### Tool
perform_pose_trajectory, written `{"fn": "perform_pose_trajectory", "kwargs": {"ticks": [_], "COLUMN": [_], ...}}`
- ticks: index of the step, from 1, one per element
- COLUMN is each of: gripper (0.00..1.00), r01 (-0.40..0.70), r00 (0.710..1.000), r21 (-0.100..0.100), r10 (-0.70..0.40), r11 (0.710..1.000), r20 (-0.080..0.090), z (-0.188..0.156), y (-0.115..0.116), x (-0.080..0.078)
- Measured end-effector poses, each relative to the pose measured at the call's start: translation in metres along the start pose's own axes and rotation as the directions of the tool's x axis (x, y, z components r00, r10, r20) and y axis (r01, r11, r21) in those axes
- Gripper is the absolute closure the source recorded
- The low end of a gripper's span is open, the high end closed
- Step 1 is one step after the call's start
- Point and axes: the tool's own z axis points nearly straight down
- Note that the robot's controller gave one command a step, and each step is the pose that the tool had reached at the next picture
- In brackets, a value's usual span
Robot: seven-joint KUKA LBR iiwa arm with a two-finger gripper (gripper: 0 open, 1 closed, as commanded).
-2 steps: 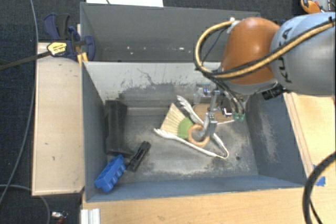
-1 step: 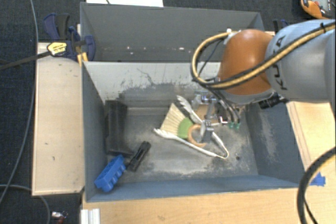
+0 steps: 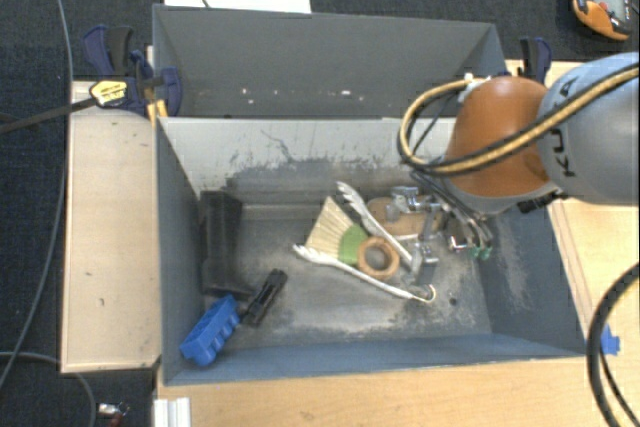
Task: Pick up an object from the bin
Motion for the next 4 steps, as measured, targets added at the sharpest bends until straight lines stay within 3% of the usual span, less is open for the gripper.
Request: {"fn": "perform_pose_trajectory", "kwargs": {"ticks": [1, 2, 3, 4], "gripper": [0.00, 1.00, 1.00, 1.00], "r01": [-0.305, -0.114, -0.114, -0.133], "r00": [0.952, 0.993, 0.993, 0.991], "r21": [-0.002, -0.002, -0.002, -0.002], "r10": [0.305, 0.114, 0.114, 0.133], "r11": [0.952, 0.993, 0.993, 0.991], "r20": [-0.012, -0.010, -0.009, -0.007], "z": [0.029, 0.041, 0.041, -0.072], "y": [0.034, 0.004, 0.004, -0.006], "x": [-0.007, 0.027, 0.027, 0.015]}}
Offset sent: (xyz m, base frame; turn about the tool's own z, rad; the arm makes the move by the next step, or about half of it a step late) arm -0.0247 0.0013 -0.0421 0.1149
